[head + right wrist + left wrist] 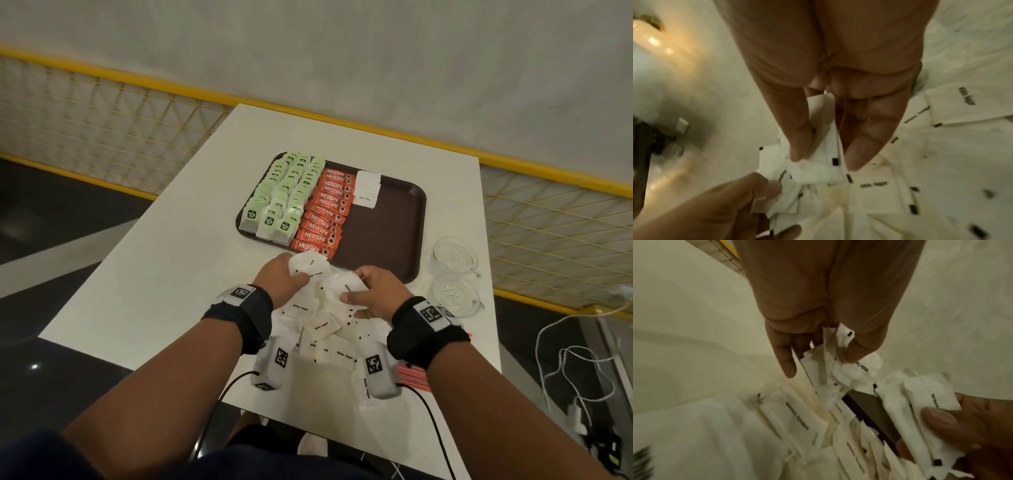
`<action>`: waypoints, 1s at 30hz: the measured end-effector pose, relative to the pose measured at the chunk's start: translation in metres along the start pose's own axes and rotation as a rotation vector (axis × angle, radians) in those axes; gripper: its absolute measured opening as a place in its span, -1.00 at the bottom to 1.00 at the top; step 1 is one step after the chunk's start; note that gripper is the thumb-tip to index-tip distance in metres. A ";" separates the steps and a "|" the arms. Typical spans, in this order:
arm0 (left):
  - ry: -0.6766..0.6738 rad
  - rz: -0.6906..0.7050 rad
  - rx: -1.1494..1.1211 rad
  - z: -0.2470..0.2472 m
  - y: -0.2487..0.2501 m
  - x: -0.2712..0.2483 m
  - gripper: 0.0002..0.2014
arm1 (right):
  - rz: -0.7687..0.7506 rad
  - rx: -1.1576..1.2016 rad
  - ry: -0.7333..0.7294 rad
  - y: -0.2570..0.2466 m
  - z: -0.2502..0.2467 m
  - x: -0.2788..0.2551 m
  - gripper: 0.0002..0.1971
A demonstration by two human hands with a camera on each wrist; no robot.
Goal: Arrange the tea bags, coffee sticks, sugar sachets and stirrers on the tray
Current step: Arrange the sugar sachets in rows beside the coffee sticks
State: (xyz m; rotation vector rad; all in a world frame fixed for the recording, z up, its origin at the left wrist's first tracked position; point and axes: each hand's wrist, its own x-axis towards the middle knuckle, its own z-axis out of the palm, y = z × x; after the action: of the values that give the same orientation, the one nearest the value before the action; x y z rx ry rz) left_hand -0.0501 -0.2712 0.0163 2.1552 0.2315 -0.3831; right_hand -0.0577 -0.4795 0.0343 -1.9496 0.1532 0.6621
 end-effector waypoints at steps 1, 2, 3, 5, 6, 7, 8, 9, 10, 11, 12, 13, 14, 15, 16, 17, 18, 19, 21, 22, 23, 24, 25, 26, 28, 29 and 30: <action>-0.022 -0.010 -0.109 -0.002 0.002 0.001 -0.66 | 0.009 0.062 -0.022 -0.004 -0.002 -0.001 -0.68; -0.056 -0.031 -0.239 -0.004 0.008 0.000 -0.65 | 0.004 0.097 -0.032 -0.008 -0.003 0.000 -0.67; -0.091 -0.057 -0.355 -0.004 0.013 0.000 -0.63 | -0.011 0.105 -0.029 -0.011 -0.004 0.002 -0.67; -0.151 -0.084 -0.514 -0.005 0.021 0.002 -0.62 | -0.052 0.077 0.003 -0.018 -0.006 0.007 -0.65; -0.186 -0.077 -0.561 -0.005 0.025 0.003 -0.61 | -0.076 0.052 0.029 -0.021 -0.006 0.009 -0.63; -0.205 -0.061 -0.581 -0.006 0.027 0.005 -0.63 | -0.100 0.023 0.061 -0.024 -0.007 0.013 -0.61; -0.227 -0.036 -0.571 -0.006 0.030 0.007 -0.69 | -0.117 -0.010 0.094 -0.027 -0.008 0.016 -0.59; -0.251 -0.038 -0.581 -0.006 0.033 0.010 -0.77 | -0.128 -0.039 0.121 -0.030 -0.009 0.020 -0.58; -0.272 -0.032 -0.590 -0.007 0.035 0.014 -0.82 | -0.139 -0.062 0.139 -0.032 -0.010 0.023 -0.56; -0.282 -0.042 -0.621 -0.007 0.037 0.018 -0.82 | -0.150 -0.085 0.157 -0.035 -0.012 0.027 -0.55; -0.285 -0.055 -0.677 -0.008 0.042 0.020 -0.82 | -0.160 -0.110 0.175 -0.038 -0.015 0.030 -0.55; -0.301 -0.073 -0.751 -0.008 0.045 0.023 -0.80 | -0.165 -0.134 0.192 -0.041 -0.017 0.034 -0.54; -0.332 -0.073 -0.808 -0.009 0.049 0.028 -0.76 | -0.166 -0.156 0.206 -0.045 -0.021 0.037 -0.53; -0.339 -0.051 -0.821 -0.008 0.052 0.033 -0.71 | -0.165 -0.181 0.218 -0.048 -0.023 0.041 -0.53; -0.350 -0.019 -0.815 -0.007 0.055 0.038 -0.66 | -0.162 -0.201 0.234 -0.051 -0.026 0.044 -0.52; -0.346 -0.004 -0.814 -0.009 0.056 0.043 -0.64 | -0.154 -0.208 0.255 -0.054 -0.028 0.048 -0.52; -0.337 -0.006 -0.832 -0.010 0.058 0.048 -0.64 | -0.137 -0.196 0.280 -0.056 -0.030 0.051 -0.52; -0.322 -0.017 -0.860 -0.011 0.060 0.054 -0.65 | -0.105 -0.158 0.297 -0.057 -0.031 0.055 -0.51; -0.316 -0.028 -0.927 -0.014 0.061 0.066 -0.68 | -0.008 -0.003 0.292 -0.060 -0.033 0.062 -0.51; -0.324 -0.030 -0.957 -0.015 0.062 0.072 -0.70 | 0.039 0.091 0.282 -0.062 -0.033 0.066 -0.53; -0.332 -0.030 -0.978 -0.016 0.063 0.077 -0.71 | 0.068 0.176 0.282 -0.063 -0.033 0.070 -0.54; -0.339 -0.034 -0.994 -0.017 0.063 0.082 -0.71 | 0.076 0.244 0.294 -0.064 -0.033 0.075 -0.57; -0.338 -0.041 -1.011 -0.017 0.063 0.088 -0.68 | 0.072 0.295 0.312 -0.065 -0.034 0.080 -0.60; -0.335 -0.048 -1.024 -0.017 0.064 0.093 -0.64 | 0.064 0.322 0.329 -0.067 -0.035 0.085 -0.65; -0.308 -0.050 -1.019 -0.018 0.066 0.104 -0.64 | 0.049 0.342 0.344 -0.068 -0.039 0.096 -0.72; -0.285 -0.055 -1.012 -0.018 0.067 0.111 -0.66 | 0.039 0.354 0.342 -0.069 -0.041 0.102 -0.74; -0.265 -0.064 -1.012 -0.018 0.068 0.117 -0.67 | 0.029 0.364 0.337 -0.069 -0.043 0.108 -0.76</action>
State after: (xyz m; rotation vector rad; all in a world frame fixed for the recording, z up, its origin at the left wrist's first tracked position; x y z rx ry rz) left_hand 0.0832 -0.2924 0.0358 1.0949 0.2675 -0.4541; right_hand 0.0757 -0.4652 0.0479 -1.6918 0.4776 0.2928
